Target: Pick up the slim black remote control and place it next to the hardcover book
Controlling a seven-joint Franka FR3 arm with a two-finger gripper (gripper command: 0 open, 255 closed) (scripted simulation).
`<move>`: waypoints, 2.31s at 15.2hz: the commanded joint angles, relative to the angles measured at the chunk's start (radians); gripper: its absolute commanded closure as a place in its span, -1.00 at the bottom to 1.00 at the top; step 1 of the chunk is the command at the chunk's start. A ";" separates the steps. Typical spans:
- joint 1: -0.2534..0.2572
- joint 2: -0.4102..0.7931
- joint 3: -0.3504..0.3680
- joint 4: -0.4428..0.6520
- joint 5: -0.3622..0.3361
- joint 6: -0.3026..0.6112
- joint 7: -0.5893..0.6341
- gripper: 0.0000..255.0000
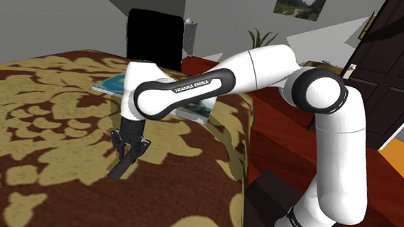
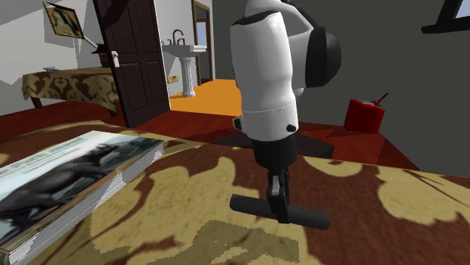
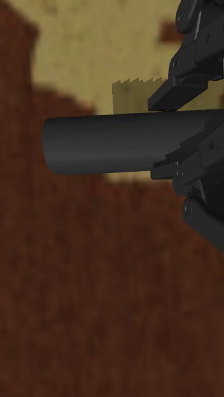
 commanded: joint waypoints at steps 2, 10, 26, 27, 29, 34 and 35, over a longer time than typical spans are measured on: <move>-0.002 -0.012 0.003 0.026 0.005 -0.037 0.001 1.00; -0.005 -0.045 0.012 0.089 0.017 -0.129 0.007 1.00; -0.270 -0.322 -0.033 -0.211 0.176 -0.137 -0.323 1.00; -0.286 -0.336 -0.041 -0.226 0.184 -0.140 -0.350 1.00; -0.316 -0.362 -0.059 -0.253 0.197 -0.147 -0.401 1.00; -0.387 -0.408 -0.109 -0.298 0.217 -0.168 -0.526 1.00; -0.400 -0.414 -0.120 -0.304 0.218 -0.173 -0.550 1.00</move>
